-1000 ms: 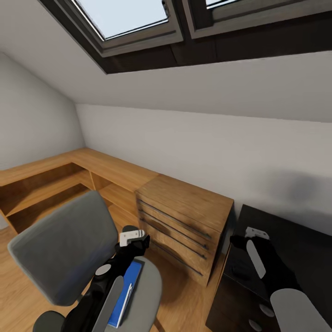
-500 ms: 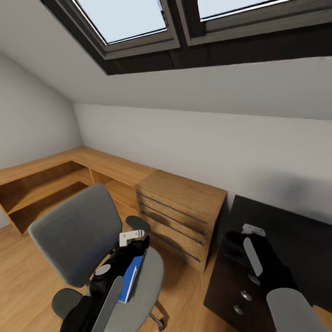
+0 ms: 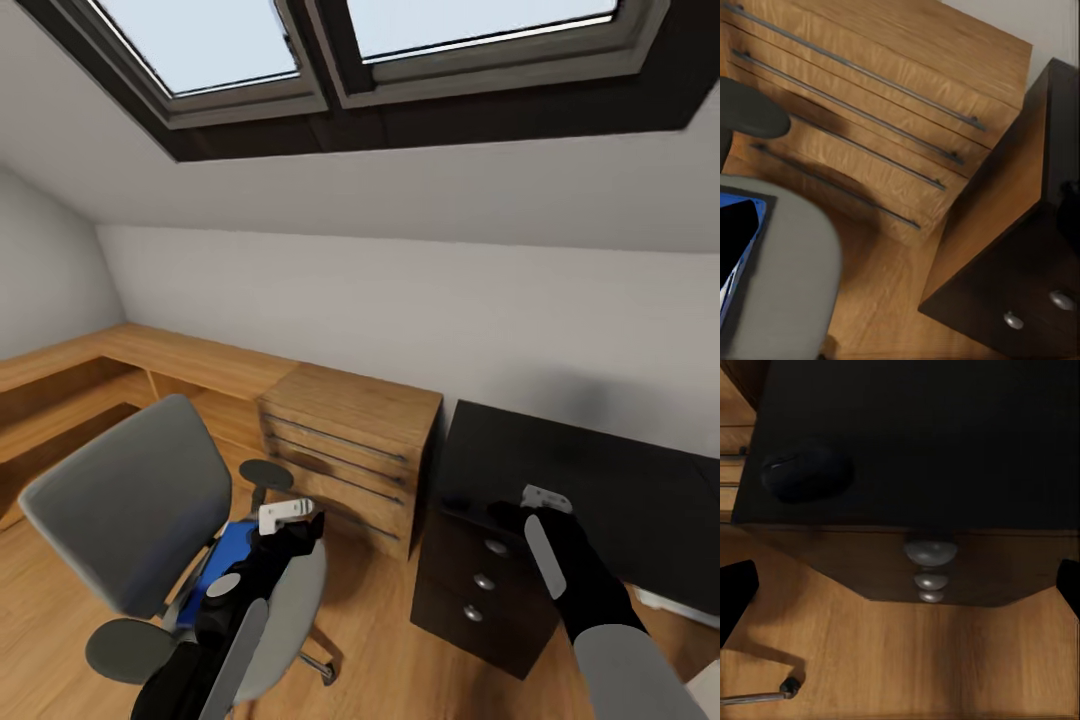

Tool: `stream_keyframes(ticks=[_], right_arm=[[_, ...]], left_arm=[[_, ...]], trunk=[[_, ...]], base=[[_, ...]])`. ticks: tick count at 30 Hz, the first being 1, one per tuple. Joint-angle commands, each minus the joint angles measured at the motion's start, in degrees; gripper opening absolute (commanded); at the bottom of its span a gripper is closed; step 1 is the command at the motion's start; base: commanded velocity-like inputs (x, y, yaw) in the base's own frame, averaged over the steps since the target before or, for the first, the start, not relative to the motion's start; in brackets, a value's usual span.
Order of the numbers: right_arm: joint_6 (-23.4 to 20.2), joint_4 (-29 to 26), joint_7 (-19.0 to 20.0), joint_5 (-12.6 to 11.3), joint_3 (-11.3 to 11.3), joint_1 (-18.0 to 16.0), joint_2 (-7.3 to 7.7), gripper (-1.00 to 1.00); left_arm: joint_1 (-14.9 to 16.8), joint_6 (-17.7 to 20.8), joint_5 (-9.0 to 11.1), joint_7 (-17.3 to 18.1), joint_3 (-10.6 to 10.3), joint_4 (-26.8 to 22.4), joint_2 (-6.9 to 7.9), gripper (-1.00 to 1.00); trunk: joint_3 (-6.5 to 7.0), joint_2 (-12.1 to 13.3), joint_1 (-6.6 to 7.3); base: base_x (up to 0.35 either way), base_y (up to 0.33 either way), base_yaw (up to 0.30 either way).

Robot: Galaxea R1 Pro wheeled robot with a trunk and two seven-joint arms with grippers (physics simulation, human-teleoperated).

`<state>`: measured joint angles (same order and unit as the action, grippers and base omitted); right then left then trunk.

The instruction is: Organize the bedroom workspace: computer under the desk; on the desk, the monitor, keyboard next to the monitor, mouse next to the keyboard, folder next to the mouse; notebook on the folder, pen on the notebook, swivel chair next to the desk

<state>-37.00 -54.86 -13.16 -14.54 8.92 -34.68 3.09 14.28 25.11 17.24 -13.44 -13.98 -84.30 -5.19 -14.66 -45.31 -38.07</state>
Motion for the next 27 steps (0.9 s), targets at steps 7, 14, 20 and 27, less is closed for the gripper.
stream_keyframes(ticks=[7, 14, 20, 27], right_arm=[[-0.14, 0.01, -0.46, -0.58, -0.06, -0.04, -0.05, 1.0], [3.13, -0.98, -0.41, 0.09, -0.51, 1.91, -2.95, 1.0], [13.54, -7.56, -0.39, 2.71, -3.96, 13.5, -4.85, 1.0], [27.43, -10.17, -0.3, 3.31, -6.53, 26.94, -6.33, 1.0]], left_arm=[[0.05, 0.2, 0.6, -0.54, -0.08, 0.08, 0.01, 1.0], [0.05, -0.46, 0.26, -0.7, 0.09, 5.27, 0.2, 1.0], [0.05, -0.71, 0.42, -0.7, 0.03, 11.38, 3.54, 1.0], [-2.01, -7.08, 0.43, -0.13, -0.63, 21.71, 4.07, 1.0]], trunk=[[-0.34, -0.07, -0.01], [-0.39, -0.07, -0.01], [-0.39, -0.07, -0.01], [-0.39, -0.07, -0.01]], base=[[-0.008, -0.001, -0.253], [0.0, 0.0, -0.033], [0.0, 0.0, -0.001], [0.0, 0.0, 0.0]])
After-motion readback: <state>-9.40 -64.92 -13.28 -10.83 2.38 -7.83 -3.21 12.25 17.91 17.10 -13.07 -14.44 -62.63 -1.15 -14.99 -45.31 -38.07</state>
